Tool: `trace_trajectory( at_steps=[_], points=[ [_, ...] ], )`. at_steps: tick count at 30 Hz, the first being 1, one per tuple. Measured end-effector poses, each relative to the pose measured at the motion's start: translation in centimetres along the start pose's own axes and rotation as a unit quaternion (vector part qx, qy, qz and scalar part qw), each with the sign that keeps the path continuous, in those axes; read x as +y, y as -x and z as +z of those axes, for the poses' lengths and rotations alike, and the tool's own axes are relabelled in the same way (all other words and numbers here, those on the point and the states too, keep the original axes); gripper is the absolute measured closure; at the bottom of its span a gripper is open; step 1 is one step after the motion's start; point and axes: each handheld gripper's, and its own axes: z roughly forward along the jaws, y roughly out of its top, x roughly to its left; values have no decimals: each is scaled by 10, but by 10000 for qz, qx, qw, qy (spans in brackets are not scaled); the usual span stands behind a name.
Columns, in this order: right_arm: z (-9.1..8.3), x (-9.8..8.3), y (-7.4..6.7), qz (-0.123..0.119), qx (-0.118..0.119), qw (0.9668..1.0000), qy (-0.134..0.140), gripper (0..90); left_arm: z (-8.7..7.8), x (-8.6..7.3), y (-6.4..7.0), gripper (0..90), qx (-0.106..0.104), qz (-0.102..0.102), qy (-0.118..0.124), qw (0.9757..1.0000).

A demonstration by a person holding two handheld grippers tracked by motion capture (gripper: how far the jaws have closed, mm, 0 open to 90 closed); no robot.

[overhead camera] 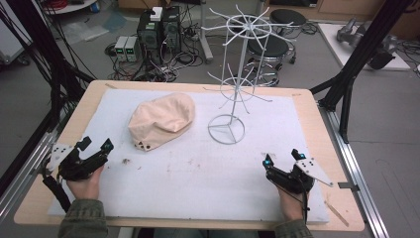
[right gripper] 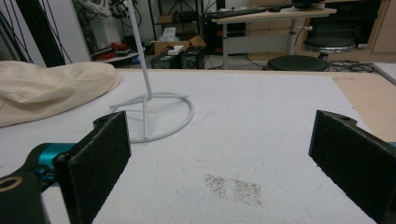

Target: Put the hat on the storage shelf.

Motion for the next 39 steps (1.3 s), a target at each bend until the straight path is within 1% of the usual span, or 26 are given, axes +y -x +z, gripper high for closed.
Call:
trace_trajectory(
  at_steps=[5,10,15,17,21,28,31,34,37,38,39],
  points=[
    [0,0,0,-31,4,10000,14,46,0,0,0,214,-7,3,7,10000],
    [0,0,0,27,17,10000,-15,46,0,0,0,214,-14,2,4,10000],
    [1,0,0,-5,28,10000,-33,46,0,0,-1,214,-15,-12,12,10000],
    [1,-1,0,35,34,10000,-50,45,0,0,-1,214,-22,-12,-13,10000],
    [1,-1,0,18,40,10000,-54,46,1,-1,0,214,-25,-11,-25,10000],
    [1,-1,0,19,47,10000,-77,46,0,0,-1,214,-20,-35,9,10000],
    [1,-1,0,-7,35,10000,-78,46,-1,2,2,214,-32,-12,70,10000],
    [2,-1,0,-19,11,10000,-67,46,-1,8,6,214,-117,56,119,9998],
    [2,-1,-1,-63,11,10000,-75,46,0,9,7,214,-122,63,111,9998],
    [2,-1,-2,-37,19,10000,-87,46,0,10,7,215,-112,66,116,9998],
    [2,-1,-1,-74,20,9999,-76,46,0,11,7,216,-103,81,115,9998]
  ],
)
